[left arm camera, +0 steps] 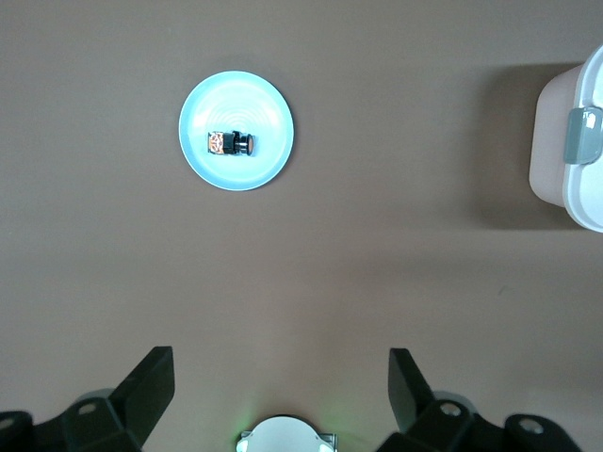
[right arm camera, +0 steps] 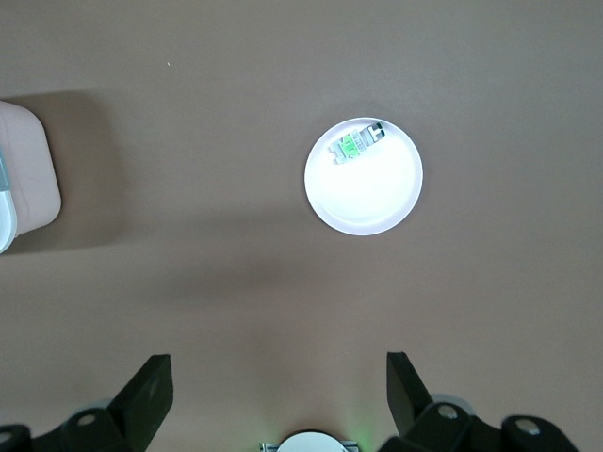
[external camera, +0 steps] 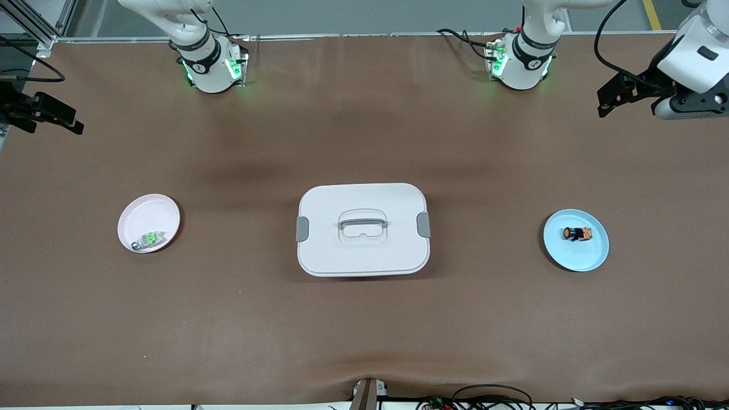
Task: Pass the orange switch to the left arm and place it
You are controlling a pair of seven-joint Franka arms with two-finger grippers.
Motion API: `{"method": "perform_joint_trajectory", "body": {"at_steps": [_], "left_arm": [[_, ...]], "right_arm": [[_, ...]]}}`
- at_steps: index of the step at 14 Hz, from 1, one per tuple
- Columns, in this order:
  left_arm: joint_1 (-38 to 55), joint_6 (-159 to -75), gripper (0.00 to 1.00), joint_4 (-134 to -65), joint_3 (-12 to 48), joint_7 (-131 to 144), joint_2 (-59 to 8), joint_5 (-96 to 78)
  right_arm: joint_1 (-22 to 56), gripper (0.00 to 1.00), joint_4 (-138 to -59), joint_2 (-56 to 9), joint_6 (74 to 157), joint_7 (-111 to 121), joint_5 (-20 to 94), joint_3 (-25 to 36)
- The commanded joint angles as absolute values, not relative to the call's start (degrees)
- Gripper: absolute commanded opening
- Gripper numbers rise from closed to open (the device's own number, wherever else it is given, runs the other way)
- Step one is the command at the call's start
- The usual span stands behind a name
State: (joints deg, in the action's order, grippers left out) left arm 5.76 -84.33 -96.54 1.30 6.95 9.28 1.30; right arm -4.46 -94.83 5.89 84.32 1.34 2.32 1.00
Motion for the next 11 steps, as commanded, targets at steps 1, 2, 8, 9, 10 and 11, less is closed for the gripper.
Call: {"method": "perform_joint_trajectory", "body": {"at_steps": [1,2,8,9,10,11], "left_arm": [[7.0,-85.6,1.00,-97.9,-0.5,5.4,10.8,1.2],[6.6,-85.6,1.00,-97.6,-0.5,5.4,10.6,1.3],[6.4,-85.6,1.00,-96.3,-0.5,2.3,10.1,1.2],[6.4,-85.6,1.00,-95.7,-0.6,1.4,9.7,1.2],[6.3,-85.6,1.00,-95.5,-0.7,1.1,9.4,1.2],[6.1,-85.6,1.00,-95.4,-1.1,1.0,9.4,1.2]], "right_arm": [[-4.9,1.00,-93.3,5.3,83.4,1.5,1.4,0.4],[-4.9,1.00,-93.3,5.3,83.4,1.5,1.4,0.4],[-4.9,1.00,-93.3,5.2,83.4,1.5,1.4,0.4],[-4.9,1.00,-93.3,5.2,83.3,1.5,1.4,0.4],[-4.9,1.00,-93.3,5.2,83.4,1.5,1.4,0.4],[-4.9,1.00,-93.3,5.2,83.4,1.5,1.4,0.5]]}}
